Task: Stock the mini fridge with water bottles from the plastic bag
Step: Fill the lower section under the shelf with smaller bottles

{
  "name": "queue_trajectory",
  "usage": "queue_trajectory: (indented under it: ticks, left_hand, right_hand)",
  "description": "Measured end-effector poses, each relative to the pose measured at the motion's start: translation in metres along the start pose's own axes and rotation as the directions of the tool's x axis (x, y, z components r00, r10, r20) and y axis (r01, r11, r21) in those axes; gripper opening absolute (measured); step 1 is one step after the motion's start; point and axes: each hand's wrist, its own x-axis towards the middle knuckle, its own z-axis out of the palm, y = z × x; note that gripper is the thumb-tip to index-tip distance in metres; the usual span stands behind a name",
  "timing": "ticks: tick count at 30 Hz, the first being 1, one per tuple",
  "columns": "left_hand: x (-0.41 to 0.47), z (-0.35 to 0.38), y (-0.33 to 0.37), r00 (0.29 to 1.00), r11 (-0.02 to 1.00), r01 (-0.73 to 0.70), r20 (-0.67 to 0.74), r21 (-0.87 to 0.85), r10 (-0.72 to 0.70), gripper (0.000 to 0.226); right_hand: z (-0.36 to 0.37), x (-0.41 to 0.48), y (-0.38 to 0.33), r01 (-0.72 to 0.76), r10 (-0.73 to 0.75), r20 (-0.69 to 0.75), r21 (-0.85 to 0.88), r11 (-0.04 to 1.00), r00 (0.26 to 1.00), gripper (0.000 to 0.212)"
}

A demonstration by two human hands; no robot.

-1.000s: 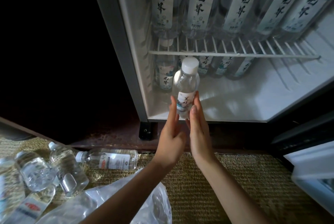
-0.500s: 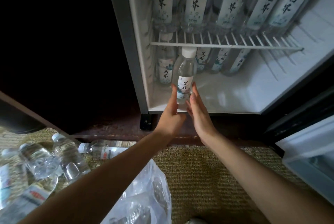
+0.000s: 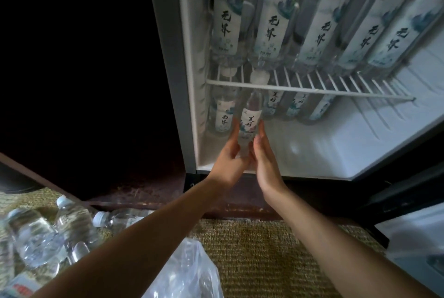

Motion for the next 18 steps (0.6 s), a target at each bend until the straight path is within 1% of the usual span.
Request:
queue_trajectory:
  ticks: [3, 6, 10, 13, 15, 18]
  left_hand:
    - [0.014, 0.003, 0.001, 0.999, 1.0, -0.011, -0.043, -0.004, 0.011, 0.084]
    - [0.022, 0.006, -0.005, 0.998, 0.999, -0.002, -0.066, 0.037, 0.004, 0.08]
    - [0.022, 0.004, -0.007, 0.999, 0.998, -0.003, -0.044, 0.06, 0.006, 0.081]
    - [0.012, 0.0, -0.01, 0.999, 0.999, 0.038, -0.03, 0.01, -0.038, 0.078]
    - [-0.002, -0.004, -0.013, 0.993, 0.996, 0.088, -0.071, -0.021, -0.089, 0.076]
    - [-0.039, -0.017, -0.014, 0.977, 0.98, 0.157, -0.127, -0.125, -0.173, 0.068]
  right_hand:
    - [-0.001, 0.014, 0.004, -0.006, 0.008, -0.022, 0.086, 0.996, 1.0, 0.048]
    - [-0.002, 0.023, 0.006, 0.001, 0.002, -0.043, 0.079, 0.997, 0.999, 0.05]
    - [-0.004, 0.024, 0.007, 0.018, -0.014, -0.042, 0.09, 0.996, 0.999, 0.048]
    - [-0.006, 0.02, 0.009, -0.004, 0.005, -0.02, 0.07, 0.998, 1.0, 0.048]
    - [-0.005, 0.01, 0.007, -0.042, 0.042, 0.002, 0.043, 0.998, 0.999, 0.051]
    - [0.003, -0.014, -0.001, -0.14, 0.142, 0.059, -0.04, 0.989, 0.988, 0.052]
